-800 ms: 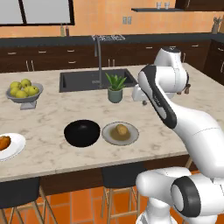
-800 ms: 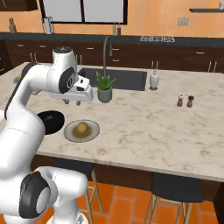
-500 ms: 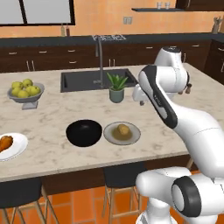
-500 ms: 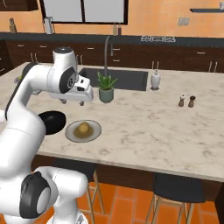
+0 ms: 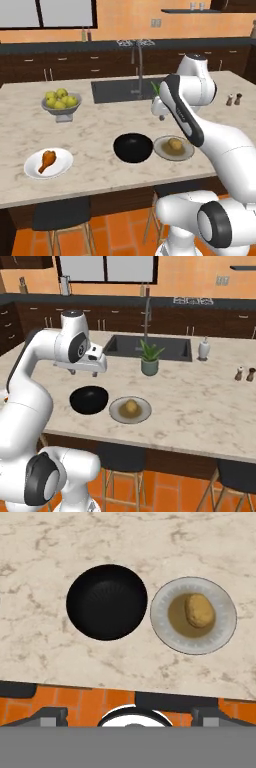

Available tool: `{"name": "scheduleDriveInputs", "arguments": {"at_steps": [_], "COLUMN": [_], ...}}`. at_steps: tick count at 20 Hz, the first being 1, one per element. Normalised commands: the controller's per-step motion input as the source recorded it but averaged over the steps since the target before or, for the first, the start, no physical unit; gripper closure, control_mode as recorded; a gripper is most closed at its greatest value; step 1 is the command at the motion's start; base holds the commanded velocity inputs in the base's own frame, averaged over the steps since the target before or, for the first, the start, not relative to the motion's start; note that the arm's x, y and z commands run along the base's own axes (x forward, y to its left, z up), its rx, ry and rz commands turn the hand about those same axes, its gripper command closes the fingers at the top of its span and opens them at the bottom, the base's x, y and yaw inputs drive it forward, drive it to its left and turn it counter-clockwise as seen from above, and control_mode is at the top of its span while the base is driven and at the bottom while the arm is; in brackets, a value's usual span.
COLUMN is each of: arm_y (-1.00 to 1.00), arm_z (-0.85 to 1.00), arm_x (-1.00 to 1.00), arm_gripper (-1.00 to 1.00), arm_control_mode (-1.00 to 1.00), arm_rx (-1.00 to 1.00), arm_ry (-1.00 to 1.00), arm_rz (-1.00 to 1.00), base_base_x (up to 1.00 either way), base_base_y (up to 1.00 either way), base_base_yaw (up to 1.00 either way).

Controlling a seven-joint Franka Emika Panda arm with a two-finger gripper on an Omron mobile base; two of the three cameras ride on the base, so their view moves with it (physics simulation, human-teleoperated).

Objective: Pick the chicken drumstick and potato from their plates and place them in the bowl. Then put the bowl in the fridge.

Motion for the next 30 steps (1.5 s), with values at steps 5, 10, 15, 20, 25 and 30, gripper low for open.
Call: {"name": "scheduleDriveInputs", "arguments": {"at_steps": [5,10,15,20,25,30], "arm_y": [0.00,0.00,0.00,0.00,0.00,-0.12], "arm_z": [0.00,0.00,0.00,0.00,0.00,-0.02], "arm_x": [0.00,0.00,0.00,0.00,0.00,0.05], "arm_gripper": [-1.00,-1.00,-1.00,-1.00,-1.00,-1.00], "arm_control_mode": [1.00,1.00,1.00,1.00,1.00,-1.00], "arm_rx": [0.00,0.00,0.00,0.00,0.00,0.00], "arm_ry": [0.00,0.00,0.00,0.00,0.00,0.00], "arm_rz": [0.00,0.00,0.00,0.00,0.00,0.00], "base_base_x": [0.00,0.10,0.40,0.54,0.60,0.23], "base_base_y": [0.62,0.55,0.05,0.00,0.00,-0.01], "base_base_yaw": [-0.01,-0.02,-0.02,0.00,0.00,0.00]}}
